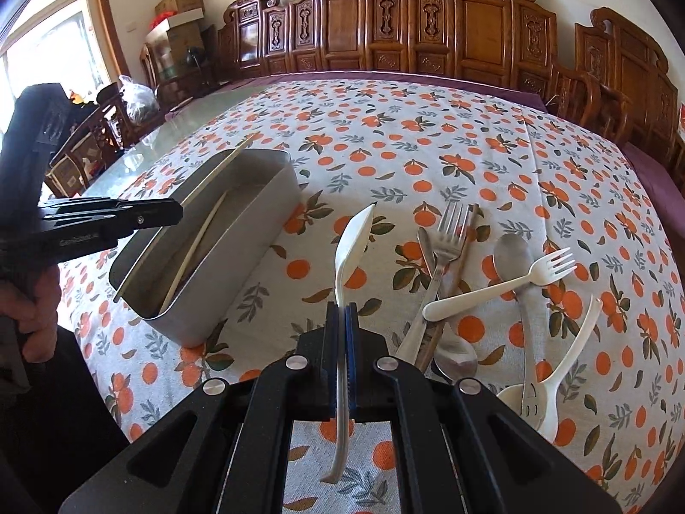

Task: Organize utensils
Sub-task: 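Release the chopstick into the tray with the left tool while the right carries the spoon over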

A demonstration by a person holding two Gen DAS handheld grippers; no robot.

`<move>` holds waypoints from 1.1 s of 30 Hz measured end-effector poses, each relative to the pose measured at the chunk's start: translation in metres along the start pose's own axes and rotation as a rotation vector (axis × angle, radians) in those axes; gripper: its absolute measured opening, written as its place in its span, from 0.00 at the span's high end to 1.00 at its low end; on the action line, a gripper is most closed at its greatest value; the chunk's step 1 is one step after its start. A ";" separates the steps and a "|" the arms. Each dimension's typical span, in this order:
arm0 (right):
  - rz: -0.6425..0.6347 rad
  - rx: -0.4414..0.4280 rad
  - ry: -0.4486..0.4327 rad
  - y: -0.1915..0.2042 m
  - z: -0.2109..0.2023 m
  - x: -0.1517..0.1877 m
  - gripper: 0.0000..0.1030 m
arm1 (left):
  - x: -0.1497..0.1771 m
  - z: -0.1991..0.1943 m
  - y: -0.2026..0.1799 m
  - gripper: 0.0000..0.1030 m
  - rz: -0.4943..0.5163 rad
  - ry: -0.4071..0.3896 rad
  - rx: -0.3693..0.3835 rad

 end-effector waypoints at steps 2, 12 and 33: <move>0.004 -0.001 0.002 -0.001 0.001 0.001 0.96 | 0.000 0.003 0.001 0.96 0.006 0.002 -0.009; 0.016 -0.030 0.007 -0.002 0.009 -0.002 0.96 | 0.001 0.027 0.012 0.96 -0.005 0.048 -0.044; -0.067 -0.110 -0.033 0.082 0.022 -0.047 0.96 | -0.005 -0.008 0.052 0.87 -0.028 -0.033 -0.100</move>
Point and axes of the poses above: each gripper's, at about its wrist camera, not at the fingertips, and z roughly the way its jaws point, y to its left, x to its underside, the point moved 5 cm from there along z, roughly the way its jaws point, and after that the axes turned 10 degrees about -x, right-handed, at the moved point
